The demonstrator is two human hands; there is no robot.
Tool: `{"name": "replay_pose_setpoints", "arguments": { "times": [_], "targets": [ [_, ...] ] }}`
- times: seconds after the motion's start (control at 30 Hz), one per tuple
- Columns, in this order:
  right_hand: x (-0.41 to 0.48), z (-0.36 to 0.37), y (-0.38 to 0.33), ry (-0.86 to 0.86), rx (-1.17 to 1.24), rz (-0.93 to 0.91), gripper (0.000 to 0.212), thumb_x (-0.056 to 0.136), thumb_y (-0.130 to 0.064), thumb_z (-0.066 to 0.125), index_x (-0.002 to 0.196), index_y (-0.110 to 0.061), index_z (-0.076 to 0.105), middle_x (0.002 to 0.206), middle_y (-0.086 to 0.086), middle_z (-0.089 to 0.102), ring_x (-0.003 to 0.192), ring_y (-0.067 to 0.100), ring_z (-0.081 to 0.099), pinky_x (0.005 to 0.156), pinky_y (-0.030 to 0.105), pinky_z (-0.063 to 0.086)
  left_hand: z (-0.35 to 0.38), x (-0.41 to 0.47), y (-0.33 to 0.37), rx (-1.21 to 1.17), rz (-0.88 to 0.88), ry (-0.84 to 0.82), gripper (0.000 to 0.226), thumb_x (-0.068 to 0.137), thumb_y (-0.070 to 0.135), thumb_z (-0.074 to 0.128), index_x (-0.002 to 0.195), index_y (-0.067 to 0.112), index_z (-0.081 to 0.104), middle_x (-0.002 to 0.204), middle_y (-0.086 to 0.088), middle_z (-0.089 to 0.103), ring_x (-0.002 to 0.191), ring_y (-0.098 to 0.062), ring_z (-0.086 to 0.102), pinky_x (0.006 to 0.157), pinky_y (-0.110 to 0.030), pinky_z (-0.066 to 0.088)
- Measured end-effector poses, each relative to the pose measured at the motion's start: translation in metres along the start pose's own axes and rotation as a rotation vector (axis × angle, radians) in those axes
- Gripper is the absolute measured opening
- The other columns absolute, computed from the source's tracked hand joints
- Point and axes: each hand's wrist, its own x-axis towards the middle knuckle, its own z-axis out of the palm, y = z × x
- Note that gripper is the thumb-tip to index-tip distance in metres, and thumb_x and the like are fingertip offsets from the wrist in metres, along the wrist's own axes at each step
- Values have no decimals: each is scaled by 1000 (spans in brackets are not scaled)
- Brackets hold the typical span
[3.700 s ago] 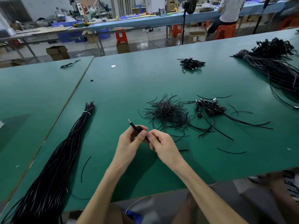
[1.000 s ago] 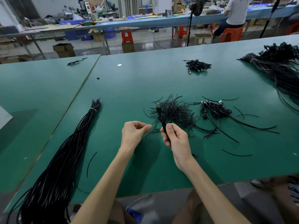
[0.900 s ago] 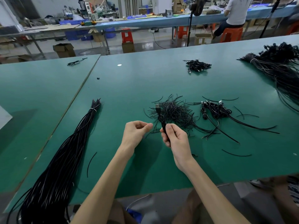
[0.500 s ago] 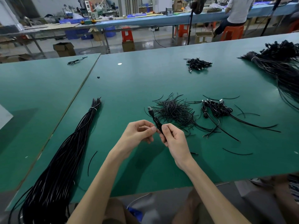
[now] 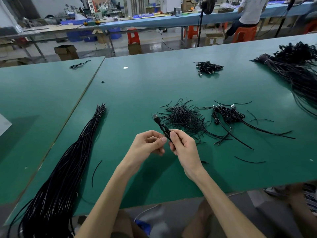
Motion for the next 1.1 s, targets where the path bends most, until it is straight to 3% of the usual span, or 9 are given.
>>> {"name": "replay_pose_setpoints", "arguments": {
  "times": [0.2, 0.33, 0.5, 0.67, 0.93, 1.1],
  "targets": [
    [-1, 0, -1, -15, -1, 3, 18, 107, -24, 54, 100, -20, 70, 67, -6, 57, 62, 6, 51, 53, 19, 41, -3, -1, -4, -58, -16, 3, 44, 81, 23, 80, 111, -4, 60, 79, -10, 68, 67, -24, 66, 69, -34, 59],
    [-1, 0, -2, -23, -4, -1, 18, 107, -23, 54, 101, -19, 71, 66, -4, 56, 63, 8, 50, 54, 20, 40, -7, -2, -8, -103, 17, -16, 36, 90, 28, 72, 110, -2, 64, 81, -11, 69, 71, -26, 68, 71, -34, 60],
    [-2, 0, -2, -29, 19, 2, 18, 107, -22, 55, 100, -17, 71, 67, -2, 56, 63, 8, 50, 55, 16, 42, -14, -1, -14, -164, 40, -58, 24, 94, 14, 68, 112, -3, 65, 90, -18, 73, 82, -29, 71, 79, -35, 60],
    [-1, 0, -2, -43, 14, 9, 19, 107, -24, 55, 98, -19, 71, 69, 2, 58, 64, 11, 49, 54, 20, 40, -9, -2, -16, -135, 93, -57, 26, 90, 13, 74, 111, 2, 61, 87, -14, 72, 76, -26, 68, 71, -33, 57],
    [-1, -1, -1, -67, 102, 39, 19, 106, -20, 56, 99, -11, 71, 72, 1, 62, 63, 7, 54, 54, 15, 43, 2, -5, -23, -201, 194, -20, 26, 91, 7, 71, 112, 0, 58, 96, -21, 73, 81, -28, 69, 66, -29, 53],
    [0, -1, 0, -73, 65, 35, 19, 106, -23, 57, 101, -15, 73, 72, -2, 61, 62, 6, 52, 53, 16, 41, 5, -4, -21, -72, 227, 85, 39, 81, 16, 81, 111, 3, 60, 85, -5, 71, 75, -15, 64, 64, -21, 49]
  ]
}}
